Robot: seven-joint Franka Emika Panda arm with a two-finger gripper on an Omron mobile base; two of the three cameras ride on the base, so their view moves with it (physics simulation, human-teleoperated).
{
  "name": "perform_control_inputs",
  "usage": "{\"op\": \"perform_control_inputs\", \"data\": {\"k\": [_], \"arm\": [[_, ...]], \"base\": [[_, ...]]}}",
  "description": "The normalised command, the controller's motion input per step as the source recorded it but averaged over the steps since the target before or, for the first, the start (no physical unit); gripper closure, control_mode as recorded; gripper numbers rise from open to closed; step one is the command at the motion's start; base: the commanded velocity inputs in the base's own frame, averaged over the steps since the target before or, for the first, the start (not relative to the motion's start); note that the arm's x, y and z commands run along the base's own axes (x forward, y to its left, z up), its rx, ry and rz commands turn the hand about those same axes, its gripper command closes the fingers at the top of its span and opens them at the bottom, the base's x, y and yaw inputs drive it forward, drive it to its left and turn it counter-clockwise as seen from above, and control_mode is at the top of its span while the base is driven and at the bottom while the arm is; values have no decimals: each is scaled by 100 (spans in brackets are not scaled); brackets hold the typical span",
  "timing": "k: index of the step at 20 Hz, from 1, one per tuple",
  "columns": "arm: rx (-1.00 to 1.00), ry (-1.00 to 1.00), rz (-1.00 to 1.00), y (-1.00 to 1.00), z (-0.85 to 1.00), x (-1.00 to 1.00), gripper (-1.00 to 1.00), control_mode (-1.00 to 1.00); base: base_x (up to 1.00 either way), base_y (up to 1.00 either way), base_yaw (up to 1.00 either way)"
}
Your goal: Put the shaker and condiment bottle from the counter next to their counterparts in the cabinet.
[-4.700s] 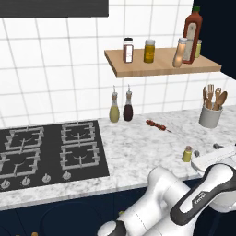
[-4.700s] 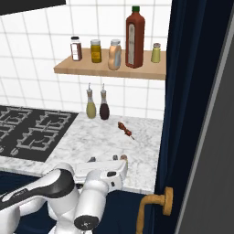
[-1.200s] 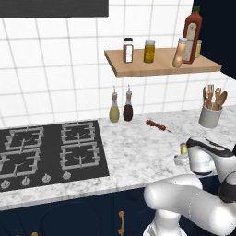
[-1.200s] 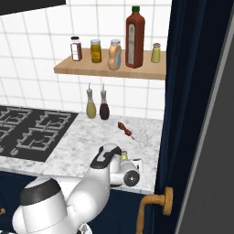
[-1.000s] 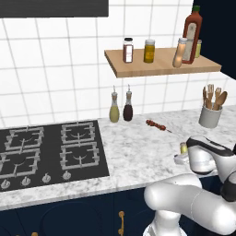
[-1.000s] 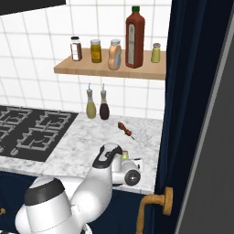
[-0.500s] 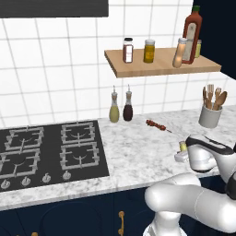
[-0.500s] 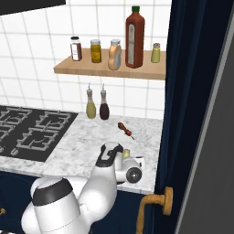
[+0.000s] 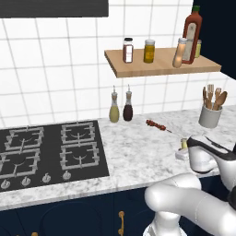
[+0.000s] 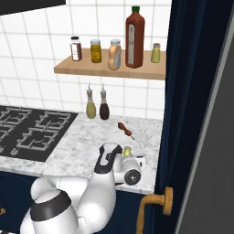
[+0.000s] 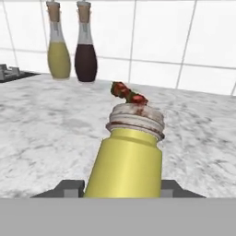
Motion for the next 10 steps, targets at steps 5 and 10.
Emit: {"op": "perform_control_inputs", "data": {"k": [5,10], "arm": [[0,-16,-13,0,50,-6,100,-100],[0,-22,-13,0,48,-12,100,-100]], "base": [[0,0,0],[0,0,0]]}}
